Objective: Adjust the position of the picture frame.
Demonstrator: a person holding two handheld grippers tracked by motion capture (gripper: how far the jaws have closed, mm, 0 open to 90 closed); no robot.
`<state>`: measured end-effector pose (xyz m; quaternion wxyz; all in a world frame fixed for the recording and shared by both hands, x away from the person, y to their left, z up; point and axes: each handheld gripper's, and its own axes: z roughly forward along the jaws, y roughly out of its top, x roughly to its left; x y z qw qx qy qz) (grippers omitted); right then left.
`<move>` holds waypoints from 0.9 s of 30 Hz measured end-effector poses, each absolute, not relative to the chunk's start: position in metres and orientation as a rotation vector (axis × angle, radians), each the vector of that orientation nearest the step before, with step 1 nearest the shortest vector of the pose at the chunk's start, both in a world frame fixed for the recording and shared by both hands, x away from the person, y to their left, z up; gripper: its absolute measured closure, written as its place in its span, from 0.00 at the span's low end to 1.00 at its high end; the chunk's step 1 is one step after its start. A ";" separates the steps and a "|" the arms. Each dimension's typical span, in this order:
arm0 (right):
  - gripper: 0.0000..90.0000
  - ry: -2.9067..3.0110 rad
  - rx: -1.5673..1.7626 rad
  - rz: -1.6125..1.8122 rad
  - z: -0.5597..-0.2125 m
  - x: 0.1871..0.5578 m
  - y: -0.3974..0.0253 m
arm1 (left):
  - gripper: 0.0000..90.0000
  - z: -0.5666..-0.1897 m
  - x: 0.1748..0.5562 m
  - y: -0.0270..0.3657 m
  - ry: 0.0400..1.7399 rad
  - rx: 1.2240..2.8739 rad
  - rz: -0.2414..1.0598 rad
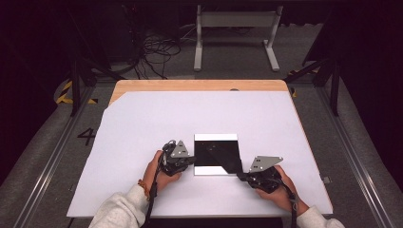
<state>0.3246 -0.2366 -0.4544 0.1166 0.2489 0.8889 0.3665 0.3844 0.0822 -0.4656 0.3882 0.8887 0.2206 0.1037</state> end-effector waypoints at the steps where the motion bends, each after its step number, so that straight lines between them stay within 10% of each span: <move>1: 1.00 2.602 0.729 1.073 -0.454 0.325 -0.237 | 0.98 -0.466 0.384 0.082 0.561 2.261 0.264; 27: 0.95 2.547 0.742 1.077 -0.435 0.326 -0.247 | 0.88 -0.444 0.320 0.170 0.576 2.101 0.355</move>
